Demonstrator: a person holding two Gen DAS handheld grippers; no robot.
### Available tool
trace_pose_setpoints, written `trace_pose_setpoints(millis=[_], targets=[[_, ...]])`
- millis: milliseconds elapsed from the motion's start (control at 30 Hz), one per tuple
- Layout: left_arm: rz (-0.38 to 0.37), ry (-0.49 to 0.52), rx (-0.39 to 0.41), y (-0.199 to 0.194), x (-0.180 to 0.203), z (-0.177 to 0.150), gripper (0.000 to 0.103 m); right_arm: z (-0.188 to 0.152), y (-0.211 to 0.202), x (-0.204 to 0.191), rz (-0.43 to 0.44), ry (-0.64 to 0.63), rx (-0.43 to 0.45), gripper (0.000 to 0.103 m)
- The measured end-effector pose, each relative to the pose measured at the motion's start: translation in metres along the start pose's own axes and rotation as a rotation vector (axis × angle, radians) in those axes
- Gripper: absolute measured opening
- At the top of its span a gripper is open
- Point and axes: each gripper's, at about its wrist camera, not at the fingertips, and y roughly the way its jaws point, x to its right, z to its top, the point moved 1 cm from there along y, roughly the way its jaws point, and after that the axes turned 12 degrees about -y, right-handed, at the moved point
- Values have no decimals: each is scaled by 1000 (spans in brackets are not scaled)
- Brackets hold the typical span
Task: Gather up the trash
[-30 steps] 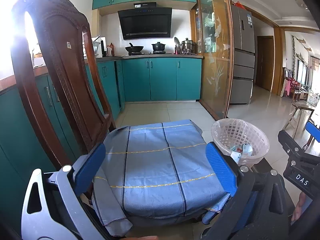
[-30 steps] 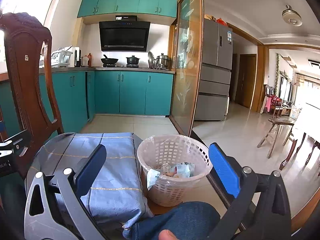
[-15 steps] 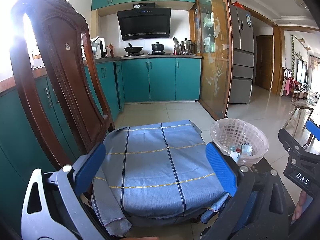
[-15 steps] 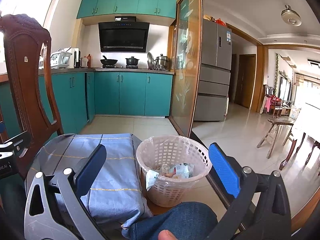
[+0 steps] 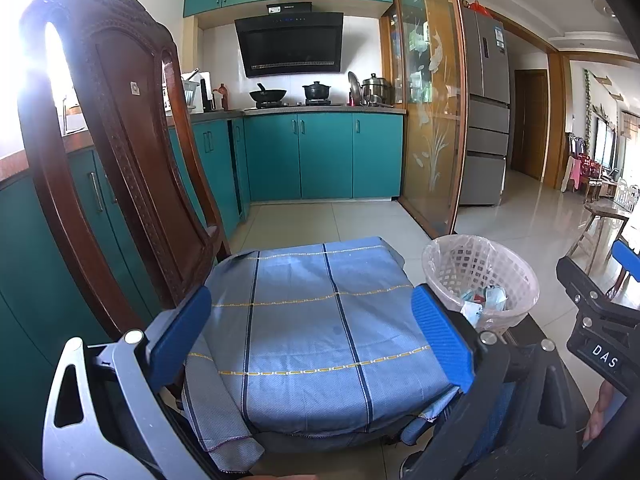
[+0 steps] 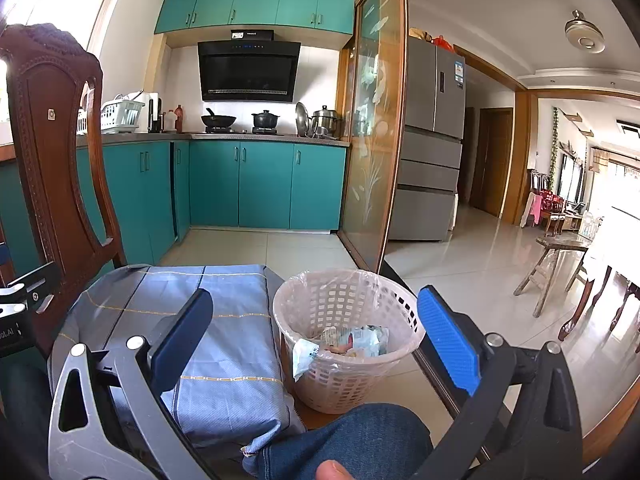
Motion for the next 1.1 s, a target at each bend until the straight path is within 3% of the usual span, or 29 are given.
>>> trace_pose_setpoints(millis=[1100], targets=[[7,2,15,1,-2,-2,100,5,9,-6,45,-23,-5,100]])
